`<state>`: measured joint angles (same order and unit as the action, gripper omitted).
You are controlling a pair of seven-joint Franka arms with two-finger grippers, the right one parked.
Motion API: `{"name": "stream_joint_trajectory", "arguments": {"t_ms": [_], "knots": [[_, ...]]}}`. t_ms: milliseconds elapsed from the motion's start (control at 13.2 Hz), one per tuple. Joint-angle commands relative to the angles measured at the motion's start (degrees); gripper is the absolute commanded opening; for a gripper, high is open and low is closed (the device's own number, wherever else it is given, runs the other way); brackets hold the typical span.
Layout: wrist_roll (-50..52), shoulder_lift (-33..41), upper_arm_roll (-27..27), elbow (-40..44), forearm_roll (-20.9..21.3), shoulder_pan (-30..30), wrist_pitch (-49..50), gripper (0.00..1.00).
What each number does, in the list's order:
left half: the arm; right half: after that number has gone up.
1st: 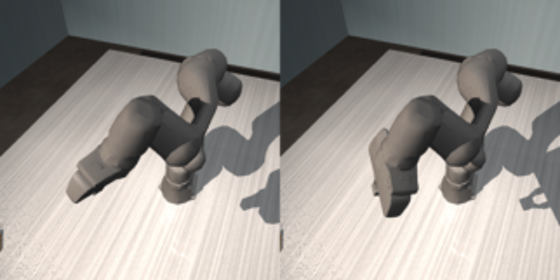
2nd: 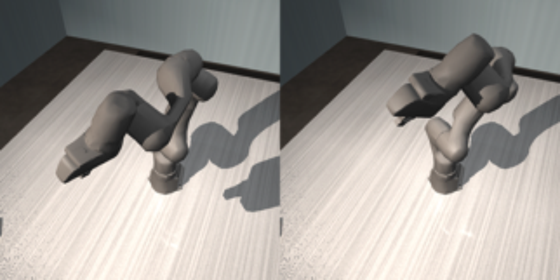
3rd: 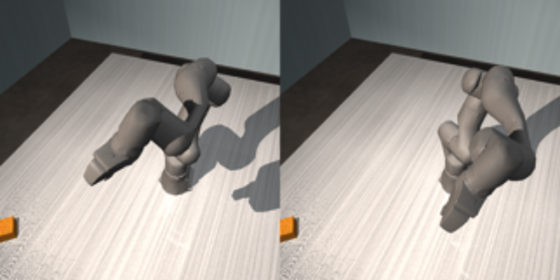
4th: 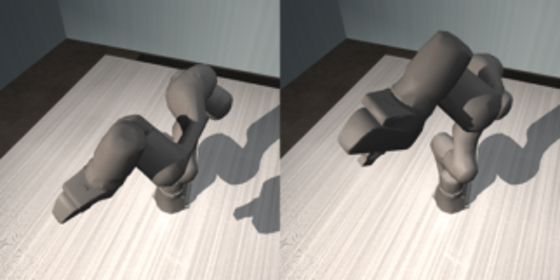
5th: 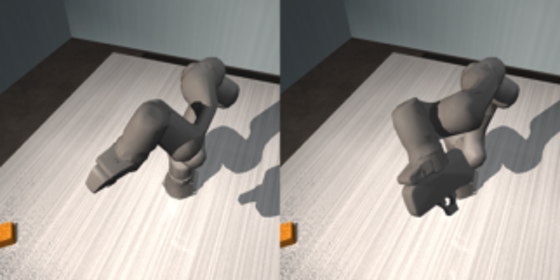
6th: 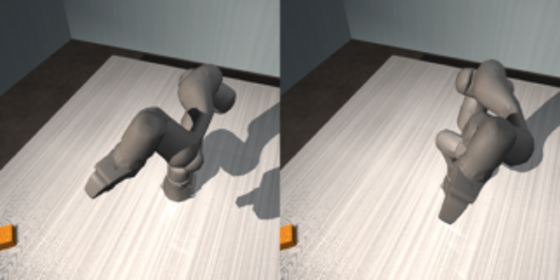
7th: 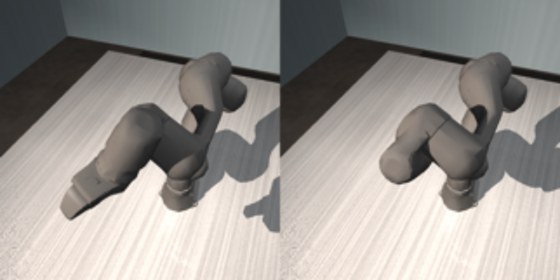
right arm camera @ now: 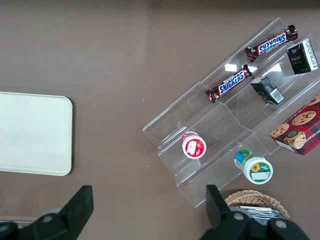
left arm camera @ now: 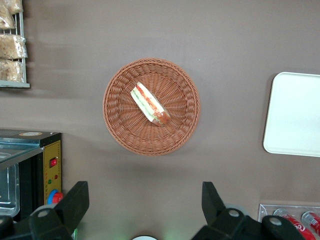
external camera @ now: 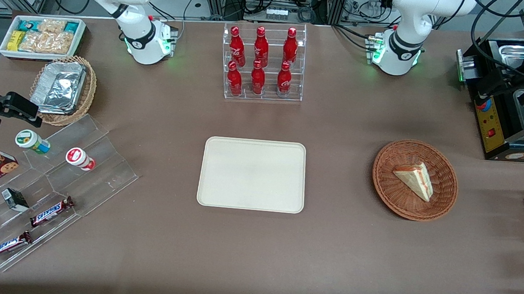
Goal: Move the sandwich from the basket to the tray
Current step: 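Move the left gripper over the wicker basket holding the sandwich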
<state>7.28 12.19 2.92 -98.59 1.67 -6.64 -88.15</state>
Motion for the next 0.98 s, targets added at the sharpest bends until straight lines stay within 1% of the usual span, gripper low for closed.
{"name": "stream_joint_trajectory", "arguments": {"t_ms": [0,226,302,453,528,604,679,906], "knots": [[-1.3,-0.94,-0.73,2.0,0.88,0.48,2.1,1.0],[-0.95,-3.31,-0.03,2.0,1.14,0.92,2.02,1.0],[-0.34,-5.93,0.5,1.91,1.58,1.45,1.84,1.0],[3.42,-9.97,1.91,0.51,0.97,3.99,-0.86,1.0],[7.18,-11.39,2.0,-0.97,1.06,4.17,-3.41,1.0],[13.84,-12.18,2.0,-2.99,0.97,4.78,-6.82,1.0],[18.34,-12.28,2.0,-5.62,0.71,4.79,-10.6,1.0],[27.58,-12.89,2.0,-13.71,0.62,4.88,-20.62,1.0]]}}
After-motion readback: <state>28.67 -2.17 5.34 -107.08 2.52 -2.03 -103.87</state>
